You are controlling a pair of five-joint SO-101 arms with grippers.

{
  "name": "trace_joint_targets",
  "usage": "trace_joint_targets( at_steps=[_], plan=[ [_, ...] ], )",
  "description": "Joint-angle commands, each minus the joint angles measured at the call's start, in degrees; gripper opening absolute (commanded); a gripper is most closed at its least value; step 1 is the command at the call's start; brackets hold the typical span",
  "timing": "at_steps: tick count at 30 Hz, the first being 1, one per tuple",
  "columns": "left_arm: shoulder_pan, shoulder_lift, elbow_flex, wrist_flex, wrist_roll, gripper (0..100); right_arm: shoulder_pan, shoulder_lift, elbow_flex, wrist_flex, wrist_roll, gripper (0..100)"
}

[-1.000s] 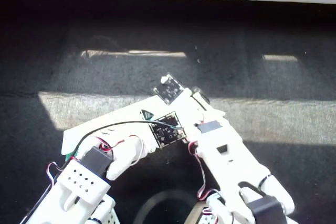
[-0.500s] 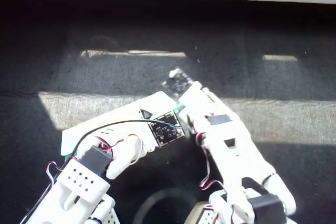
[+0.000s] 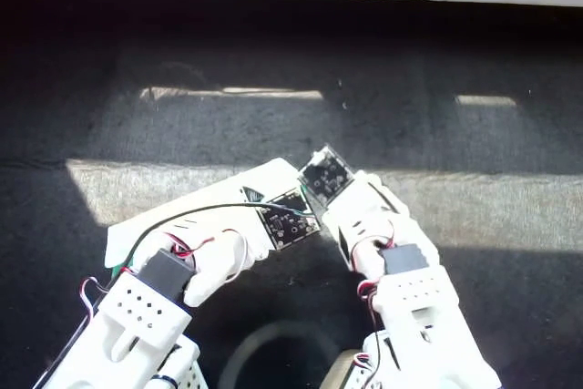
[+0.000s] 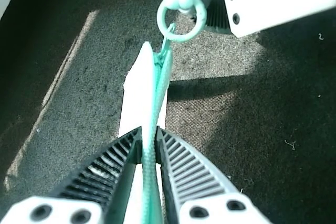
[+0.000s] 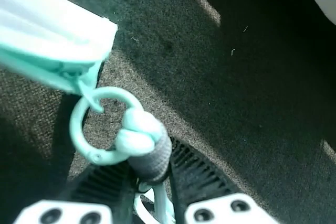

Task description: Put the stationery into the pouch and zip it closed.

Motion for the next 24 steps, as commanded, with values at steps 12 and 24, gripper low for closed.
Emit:
trace_joint_targets(
  at_steps=[12, 24],
  plan=[
    [-1.4, 0.7, -2.2, 1.1, 9.5, 18, 4.9, -1.9, -1.4, 0.3, -0.1, 0.6],
    [2.5, 3.1, -6.5, 2.8, 9.5, 19, 4.7, -1.8, -3.1, 0.5, -8.0, 0.6]
  ],
)
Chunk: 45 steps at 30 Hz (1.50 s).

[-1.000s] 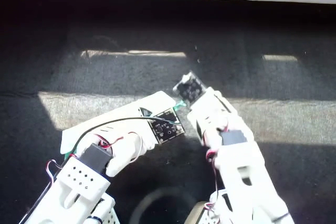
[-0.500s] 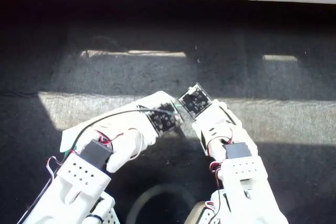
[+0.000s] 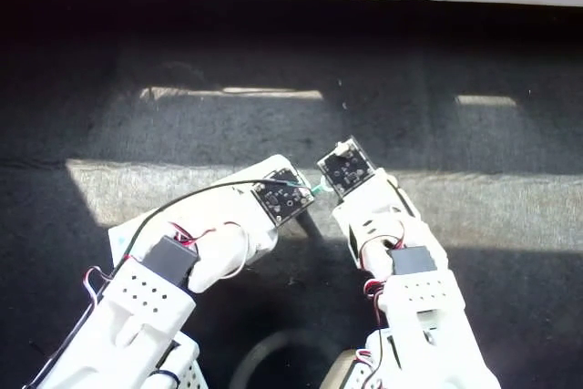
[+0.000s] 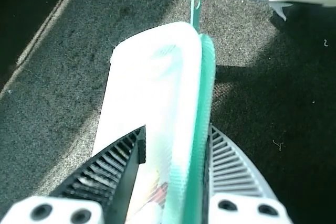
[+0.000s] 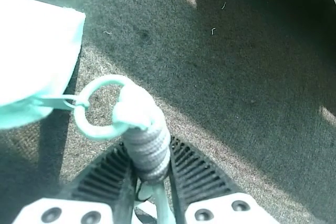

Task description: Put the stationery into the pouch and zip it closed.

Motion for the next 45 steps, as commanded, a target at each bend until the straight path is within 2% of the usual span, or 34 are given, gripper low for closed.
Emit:
trace_joint_targets(
  at_steps=[1, 5, 13, 17, 20, 24, 31, 38, 45],
  plan=[
    [1.7, 3.0, -2.9, -1.6, 1.1, 19, 0.5, -0.8, -3.4, 1.3, -2.1, 0.6],
    [1.7, 10.9, -6.4, -8.6, 5.2, 19, 0.0, -0.8, -6.7, 6.5, -2.3, 0.6],
    [1.6, 26.2, -21.3, -8.7, 7.6, 19, -0.2, -1.3, -9.0, 8.0, -2.3, 0.6],
    [3.0, 31.1, -21.3, -8.2, 7.8, 19, 0.6, -0.8, -8.6, 8.0, -1.9, 0.6],
    [5.1, 31.8, -21.8, -6.3, 11.7, 20, 1.2, -0.8, -8.5, 8.0, -1.9, 0.6],
    [5.8, 33.3, -21.8, -12.2, 16.3, 24, 1.6, -0.8, -8.5, 8.0, -1.9, 0.6],
    [6.8, 44.6, -23.2, -18.7, 16.5, 23, 1.7, -0.8, -8.3, 8.0, -1.9, 0.6],
    [10.0, 51.4, -31.8, -15.3, 16.6, 23, 1.8, -0.7, -8.3, 8.0, -1.9, 0.6],
    [10.8, 51.8, -28.9, -12.7, 16.4, 23, 1.8, -0.7, -8.7, 8.0, -1.9, 0.6]
  ],
)
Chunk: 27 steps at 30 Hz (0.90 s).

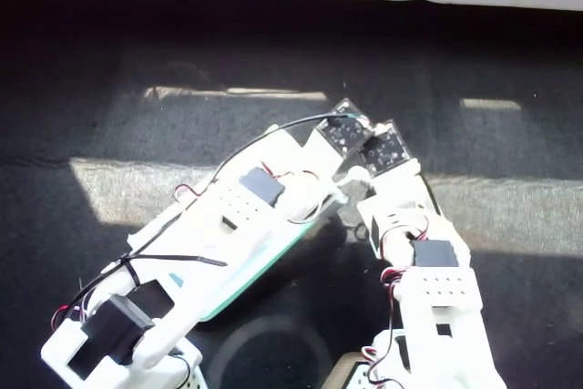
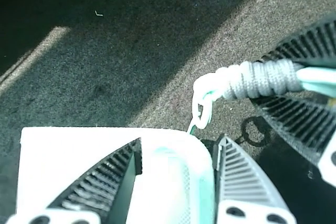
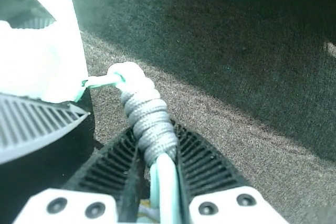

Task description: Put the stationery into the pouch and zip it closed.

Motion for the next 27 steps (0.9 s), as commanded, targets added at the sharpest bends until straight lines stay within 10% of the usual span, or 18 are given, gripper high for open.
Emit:
trace_joint_targets(
  at_steps=[1, 27],
  plan=[
    [1.5, 0.7, 1.4, 1.1, 0.4, 23, -0.7, -0.9, -2.9, 0.1, -0.1, 0.6],
    [1.8, 0.0, 1.6, -2.4, 4.2, 19, 4.4, -1.0, -2.5, -5.8, -9.3, 0.6]
  ],
)
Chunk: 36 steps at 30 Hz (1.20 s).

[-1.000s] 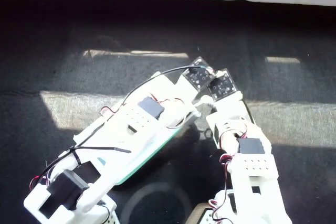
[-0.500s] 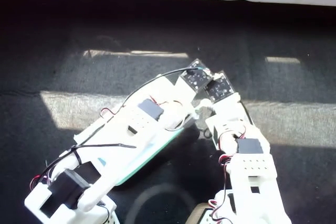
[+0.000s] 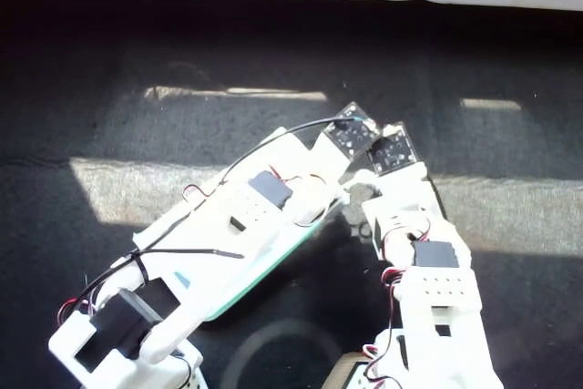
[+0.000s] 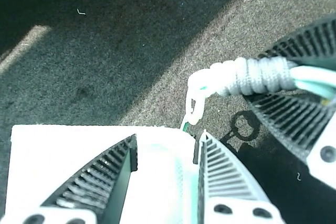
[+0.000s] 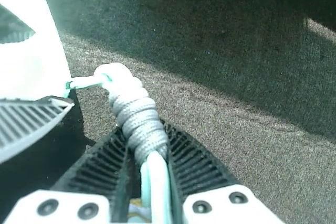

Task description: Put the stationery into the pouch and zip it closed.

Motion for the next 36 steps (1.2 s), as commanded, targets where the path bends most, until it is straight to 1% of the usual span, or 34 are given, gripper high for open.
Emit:
trace_joint_targets(
  at_steps=[1, 3, 8, 14, 17, 19, 21, 23, 25, 27, 31, 36],
  plan=[
    [-0.6, -4.5, 0.1, 0.4, 2.3, 19, 0.0, -1.3, -2.9, -4.9, -1.9, 0.6],
    [-0.9, -9.2, 0.3, 0.4, 2.3, 19, -0.4, -1.2, -2.8, -5.1, -2.1, 0.6],
    [-1.1, -18.1, 0.6, 2.0, 2.5, 19, -0.4, -1.2, 0.0, -8.1, -8.1, 0.6],
    [-2.2, -19.4, 1.5, 2.2, 2.5, 19, -0.2, -1.7, 1.2, -9.1, -11.4, 0.6],
    [-3.0, -17.7, 1.8, 2.1, 2.9, 19, -0.1, -1.7, 1.2, -9.0, -12.4, 0.6],
    [-4.3, -16.0, 1.5, 1.7, 5.6, 21, -0.1, -1.7, 1.3, -8.9, -14.2, 0.6],
    [-5.7, -13.8, 1.5, -1.0, 9.5, 25, 0.2, -1.7, 1.3, -8.8, -16.8, 0.6],
    [-5.4, -10.9, 1.5, -2.8, 12.7, 25, 1.3, -1.7, 1.2, -8.8, -20.0, 0.6],
    [-3.1, -7.6, 1.5, -4.6, 14.2, 25, 2.4, -1.7, 0.8, -8.8, -22.0, 0.6],
    [-1.4, -4.2, 1.5, -6.5, 15.7, 25, 2.9, -1.7, 0.7, -8.8, -22.2, 0.6],
    [-0.9, 2.0, -1.2, -10.9, 18.6, 25, 3.0, -1.7, 1.0, -8.8, -22.2, 0.6],
    [-0.5, 10.3, -8.4, -11.2, 19.6, 25, 3.0, -1.5, 1.1, -8.8, -22.2, 0.6]
  ],
)
